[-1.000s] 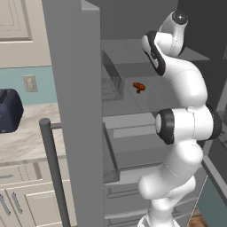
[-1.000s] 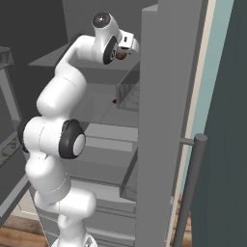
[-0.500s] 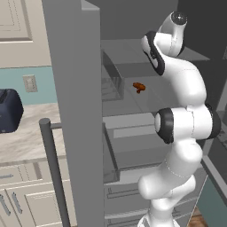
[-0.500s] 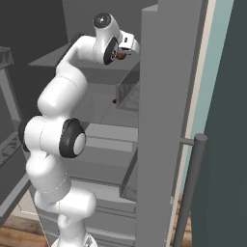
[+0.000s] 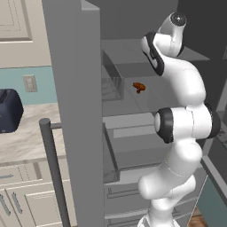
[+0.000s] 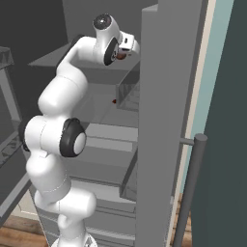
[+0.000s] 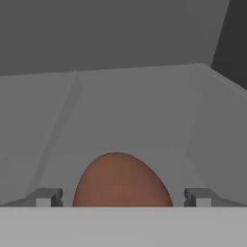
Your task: Pick the egg and butter from the fridge and place them by the bowl for mixing.
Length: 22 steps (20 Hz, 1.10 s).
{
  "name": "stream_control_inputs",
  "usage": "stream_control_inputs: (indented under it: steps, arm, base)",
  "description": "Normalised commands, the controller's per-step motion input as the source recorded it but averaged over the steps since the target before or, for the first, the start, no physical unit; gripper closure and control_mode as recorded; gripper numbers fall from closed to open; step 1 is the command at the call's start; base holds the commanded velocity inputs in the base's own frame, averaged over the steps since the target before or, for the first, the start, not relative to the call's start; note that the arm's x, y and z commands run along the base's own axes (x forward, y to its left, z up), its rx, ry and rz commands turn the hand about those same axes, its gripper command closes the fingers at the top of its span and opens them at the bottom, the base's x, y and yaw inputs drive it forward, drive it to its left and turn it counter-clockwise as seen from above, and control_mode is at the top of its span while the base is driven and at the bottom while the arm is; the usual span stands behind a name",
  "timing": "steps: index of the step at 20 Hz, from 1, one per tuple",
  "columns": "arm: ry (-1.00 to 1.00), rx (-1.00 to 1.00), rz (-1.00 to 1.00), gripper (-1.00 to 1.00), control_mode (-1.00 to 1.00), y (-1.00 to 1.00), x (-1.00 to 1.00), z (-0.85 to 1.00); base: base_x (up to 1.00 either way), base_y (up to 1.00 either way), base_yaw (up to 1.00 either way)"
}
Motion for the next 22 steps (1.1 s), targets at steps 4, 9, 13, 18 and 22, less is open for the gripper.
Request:
stream_control_inputs:
  steps: [4, 9, 13, 18, 22]
  arm:
    - [0.00, 0.00, 0.00, -1.00, -1.00, 0.00, 0.22, 0.00]
    - [0.00, 0.02, 0.00, -1.00, -1.00, 0.00, 0.06, -0.11]
    - [0.00, 0.02, 0.00, -1.00, -1.00, 0.00, 0.01, -0.17]
    - [0.00, 0.00, 0.00, -1.00, -1.00, 0.00, 0.02, -0.20]
    - [0.00, 0.00, 0.00, -1.00, -1.00, 0.00, 0.00, -0.20]
  base:
    - [0.00, 0.00, 0.00]
    - [0.00, 0.00, 0.00]
    - [0.00, 0.00, 0.00]
    - [0.00, 0.00, 0.00]
    - [0.00, 0.00, 0.00]
